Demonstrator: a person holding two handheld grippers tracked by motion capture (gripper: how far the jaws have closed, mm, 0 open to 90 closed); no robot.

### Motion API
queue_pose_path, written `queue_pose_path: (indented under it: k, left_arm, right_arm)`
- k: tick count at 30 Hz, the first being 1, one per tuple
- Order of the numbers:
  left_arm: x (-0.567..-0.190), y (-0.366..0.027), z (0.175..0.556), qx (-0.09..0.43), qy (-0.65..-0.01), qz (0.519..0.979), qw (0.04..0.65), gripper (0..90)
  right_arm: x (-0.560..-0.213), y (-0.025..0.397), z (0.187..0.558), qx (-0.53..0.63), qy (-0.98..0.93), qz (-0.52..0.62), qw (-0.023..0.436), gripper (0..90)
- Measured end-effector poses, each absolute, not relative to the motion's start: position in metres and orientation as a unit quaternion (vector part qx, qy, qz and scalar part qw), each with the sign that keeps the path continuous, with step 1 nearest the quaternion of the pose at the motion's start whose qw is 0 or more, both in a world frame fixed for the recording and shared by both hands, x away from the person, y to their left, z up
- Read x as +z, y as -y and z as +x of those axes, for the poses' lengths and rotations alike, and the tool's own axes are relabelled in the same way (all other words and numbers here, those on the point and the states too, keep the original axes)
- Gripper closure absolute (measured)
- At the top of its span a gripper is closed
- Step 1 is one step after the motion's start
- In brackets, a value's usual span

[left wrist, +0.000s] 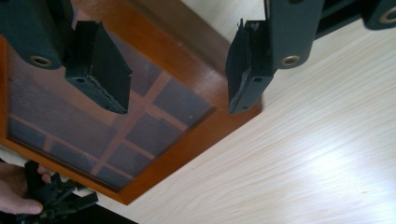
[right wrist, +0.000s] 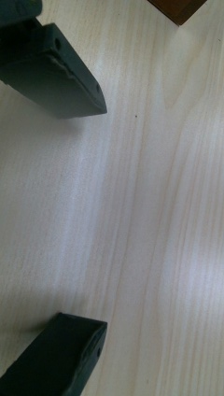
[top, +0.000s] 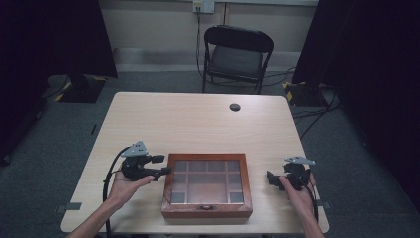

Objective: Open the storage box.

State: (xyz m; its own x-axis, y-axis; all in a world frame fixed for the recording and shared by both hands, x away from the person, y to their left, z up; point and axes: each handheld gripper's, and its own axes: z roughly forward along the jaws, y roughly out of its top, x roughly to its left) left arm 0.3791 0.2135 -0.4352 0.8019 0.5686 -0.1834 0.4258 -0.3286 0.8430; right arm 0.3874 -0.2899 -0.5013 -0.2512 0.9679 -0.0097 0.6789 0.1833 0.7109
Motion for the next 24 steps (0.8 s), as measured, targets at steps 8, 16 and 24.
queue_pose_path:
  k: [8, 16, 24]
  left_arm:
    - [-0.422, -0.176, 0.382, 0.05, -0.273, 0.823, 0.496, 41.5]
    - [-0.415, -0.156, 0.371, 0.032, -0.238, 0.831, 0.503, 43.9]
    - [-0.425, -0.135, 0.352, -0.022, -0.198, 0.844, 0.498, 49.9]
  right_arm:
    - [-0.501, 0.29, 0.387, 0.302, -0.731, 0.563, 0.239, 0.0]
    - [-0.501, 0.29, 0.387, 0.302, -0.731, 0.563, 0.239, 0.0]
    - [-0.501, 0.29, 0.387, 0.302, -0.731, 0.563, 0.239, 0.0]
